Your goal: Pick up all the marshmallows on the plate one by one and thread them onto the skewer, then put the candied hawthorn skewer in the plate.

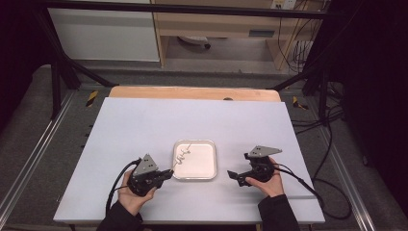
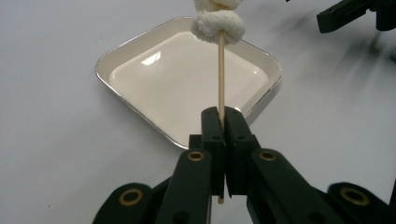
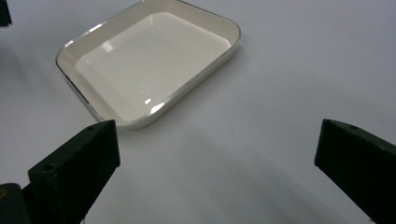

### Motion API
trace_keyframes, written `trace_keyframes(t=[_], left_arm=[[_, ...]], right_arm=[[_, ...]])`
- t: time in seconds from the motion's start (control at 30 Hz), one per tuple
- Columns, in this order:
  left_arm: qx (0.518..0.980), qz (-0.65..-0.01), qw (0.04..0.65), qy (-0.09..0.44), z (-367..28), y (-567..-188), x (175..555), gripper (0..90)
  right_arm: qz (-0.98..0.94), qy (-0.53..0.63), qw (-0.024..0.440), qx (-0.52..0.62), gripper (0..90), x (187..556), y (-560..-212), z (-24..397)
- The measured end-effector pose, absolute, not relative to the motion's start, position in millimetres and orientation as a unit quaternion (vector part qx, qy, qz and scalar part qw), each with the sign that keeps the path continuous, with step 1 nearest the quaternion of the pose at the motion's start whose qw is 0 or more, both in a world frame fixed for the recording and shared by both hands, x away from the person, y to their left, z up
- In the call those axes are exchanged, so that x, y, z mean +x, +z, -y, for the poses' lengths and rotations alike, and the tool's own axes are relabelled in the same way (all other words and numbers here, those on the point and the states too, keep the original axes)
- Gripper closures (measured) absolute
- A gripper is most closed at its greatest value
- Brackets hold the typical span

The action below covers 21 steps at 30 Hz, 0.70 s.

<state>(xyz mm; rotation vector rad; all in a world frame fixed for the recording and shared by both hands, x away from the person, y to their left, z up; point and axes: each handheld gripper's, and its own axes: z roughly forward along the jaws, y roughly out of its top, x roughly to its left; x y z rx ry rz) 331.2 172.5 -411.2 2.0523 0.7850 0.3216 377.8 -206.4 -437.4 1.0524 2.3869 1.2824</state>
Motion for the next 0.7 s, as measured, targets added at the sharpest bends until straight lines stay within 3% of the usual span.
trace_keyframes(t=[0.7], left_arm=[[0.841,-0.318,0.419,0.124,-162.6,-394.9,355.9,88.3]], right_arm=[[-0.815,0.427,0.131,0.369,0.8,364.7,-449.2,238.7]])
